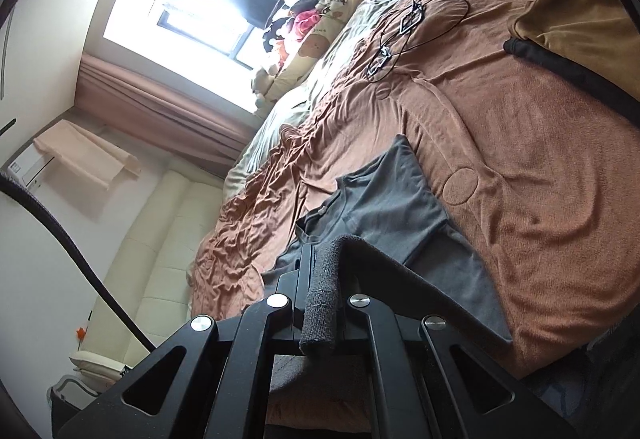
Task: Fold small clothes
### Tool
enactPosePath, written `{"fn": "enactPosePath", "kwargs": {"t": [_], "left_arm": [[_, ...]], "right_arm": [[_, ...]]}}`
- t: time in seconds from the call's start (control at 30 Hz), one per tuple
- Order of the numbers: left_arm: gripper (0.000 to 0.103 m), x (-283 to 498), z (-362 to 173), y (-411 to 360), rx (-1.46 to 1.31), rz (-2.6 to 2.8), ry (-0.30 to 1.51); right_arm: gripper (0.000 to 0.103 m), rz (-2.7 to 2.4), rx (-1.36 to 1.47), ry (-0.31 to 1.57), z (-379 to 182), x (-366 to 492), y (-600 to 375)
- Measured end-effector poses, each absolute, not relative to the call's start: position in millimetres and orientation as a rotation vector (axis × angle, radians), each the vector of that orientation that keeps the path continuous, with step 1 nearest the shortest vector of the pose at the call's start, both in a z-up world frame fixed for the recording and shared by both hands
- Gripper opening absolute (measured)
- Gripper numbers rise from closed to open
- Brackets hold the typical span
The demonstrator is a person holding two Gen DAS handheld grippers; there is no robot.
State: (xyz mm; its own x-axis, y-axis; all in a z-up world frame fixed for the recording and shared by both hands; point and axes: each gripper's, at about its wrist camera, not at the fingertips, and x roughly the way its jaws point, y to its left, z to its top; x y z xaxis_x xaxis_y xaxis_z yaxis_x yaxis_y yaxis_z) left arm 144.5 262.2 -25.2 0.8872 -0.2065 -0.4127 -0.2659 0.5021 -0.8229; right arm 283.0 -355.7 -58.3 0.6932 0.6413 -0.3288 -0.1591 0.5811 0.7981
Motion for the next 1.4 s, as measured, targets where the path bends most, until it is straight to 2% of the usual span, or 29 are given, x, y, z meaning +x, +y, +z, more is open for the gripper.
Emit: {"fn": "enactPosePath", "kwargs": {"t": [0.73,1.3,1.37,1.4], "left_arm": [[0.005,293,-80,287,-1.027,0.111,0.696],[0.006,389,-145,294,-0.906,0.19,0.912],[0.006,395,-148,291,-0.869,0.197,0.944],[0.007,395,-148,290,-0.856,0.194,0.948]], "right_arm": [[0.0,0.407,0.795,0.826,-78,419,-310],[0.001,0.295,0.617,0.972,-93,484,-282],[0.003,0.309,0.593,0.98,-89,483,-279],[0.009,0.31,0.581,0.976,-87,481,-278]]}}
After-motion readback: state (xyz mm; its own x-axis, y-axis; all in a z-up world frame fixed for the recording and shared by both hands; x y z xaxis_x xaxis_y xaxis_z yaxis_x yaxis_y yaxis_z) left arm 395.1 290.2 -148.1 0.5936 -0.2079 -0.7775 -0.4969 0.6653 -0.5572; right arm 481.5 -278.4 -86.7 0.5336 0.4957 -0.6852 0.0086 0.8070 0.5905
